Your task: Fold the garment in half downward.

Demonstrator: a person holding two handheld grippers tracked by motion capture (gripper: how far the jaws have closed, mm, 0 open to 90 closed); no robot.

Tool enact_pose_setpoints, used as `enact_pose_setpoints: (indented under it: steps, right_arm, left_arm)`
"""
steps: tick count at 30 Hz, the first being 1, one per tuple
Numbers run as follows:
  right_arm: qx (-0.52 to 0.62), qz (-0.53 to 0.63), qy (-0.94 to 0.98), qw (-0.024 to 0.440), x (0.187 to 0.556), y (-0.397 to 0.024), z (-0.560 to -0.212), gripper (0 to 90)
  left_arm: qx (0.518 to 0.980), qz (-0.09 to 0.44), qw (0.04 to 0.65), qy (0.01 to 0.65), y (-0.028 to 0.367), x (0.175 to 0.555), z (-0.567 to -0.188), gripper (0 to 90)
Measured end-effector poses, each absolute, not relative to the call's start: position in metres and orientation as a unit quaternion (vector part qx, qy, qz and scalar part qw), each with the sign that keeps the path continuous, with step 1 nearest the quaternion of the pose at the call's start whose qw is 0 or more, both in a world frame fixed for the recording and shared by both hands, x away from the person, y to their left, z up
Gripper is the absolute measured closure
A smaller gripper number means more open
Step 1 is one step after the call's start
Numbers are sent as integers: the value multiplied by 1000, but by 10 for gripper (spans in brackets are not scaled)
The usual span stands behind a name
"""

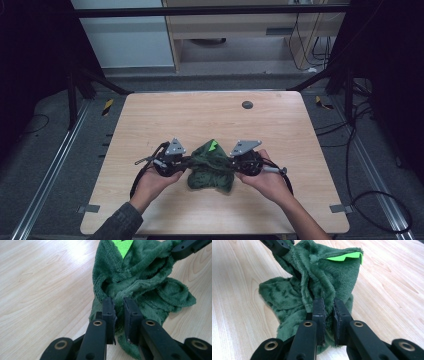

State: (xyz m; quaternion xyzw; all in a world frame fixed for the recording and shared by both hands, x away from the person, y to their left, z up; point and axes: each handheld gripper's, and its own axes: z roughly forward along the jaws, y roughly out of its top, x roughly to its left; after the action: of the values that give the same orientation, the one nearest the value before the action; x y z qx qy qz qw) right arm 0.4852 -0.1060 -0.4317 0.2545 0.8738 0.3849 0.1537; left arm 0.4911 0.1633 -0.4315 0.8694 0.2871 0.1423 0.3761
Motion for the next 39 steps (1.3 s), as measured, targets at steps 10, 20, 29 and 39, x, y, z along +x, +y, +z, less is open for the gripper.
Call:
enact_pose_setpoints:
  steps: [10,20,29,39]
  right_arm:
    - [250,384,877,142,474,-106,-443,796]
    - [245,380,882,136,463,-106,-451,770]
    - [244,378,884,130,456,-107,-457,758]
    - [243,377,885,125,452,-108,-462,751]
  left_arm:
    - [872,133,378,283,165,478,-444,798]
    - [873,128,376,282,165,469,-456,782]
    - [872,127,377,286,167,463,-464,767]
    - [868,128,381,291,170,458,-470,754]
